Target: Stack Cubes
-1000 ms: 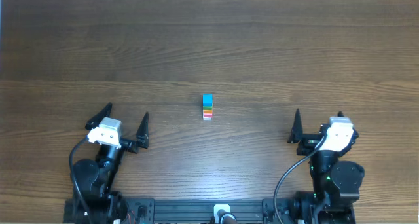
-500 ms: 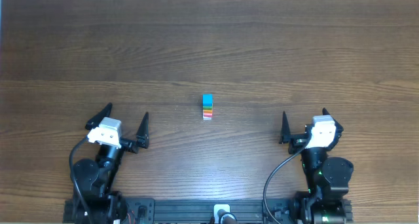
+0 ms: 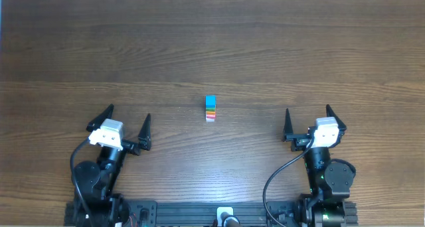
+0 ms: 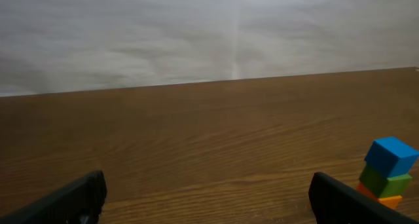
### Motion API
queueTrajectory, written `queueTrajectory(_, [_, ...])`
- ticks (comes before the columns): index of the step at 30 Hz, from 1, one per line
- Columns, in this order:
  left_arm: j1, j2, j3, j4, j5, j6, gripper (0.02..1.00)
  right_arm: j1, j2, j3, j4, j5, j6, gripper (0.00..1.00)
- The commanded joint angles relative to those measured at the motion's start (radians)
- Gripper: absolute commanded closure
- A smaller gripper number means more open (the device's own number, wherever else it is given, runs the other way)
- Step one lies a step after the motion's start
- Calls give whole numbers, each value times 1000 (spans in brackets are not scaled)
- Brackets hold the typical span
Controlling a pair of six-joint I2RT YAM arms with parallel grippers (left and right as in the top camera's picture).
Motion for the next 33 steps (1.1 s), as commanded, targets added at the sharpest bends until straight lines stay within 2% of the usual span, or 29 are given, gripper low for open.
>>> queueTrajectory(1, [2, -7, -6, 2, 7, 18, 18, 5, -9, -10, -27, 0, -6, 7])
queueTrajectory(5, [2, -7, -6, 2, 7, 18, 18, 34, -9, -10, -27, 0, -6, 9])
queueTrajectory(11, [2, -7, -6, 2, 7, 18, 18, 4, -9, -9, -27, 0, -6, 9])
queueTrajectory(33, [2, -7, -6, 2, 7, 18, 18, 4, -8, -9, -27, 0, -6, 7])
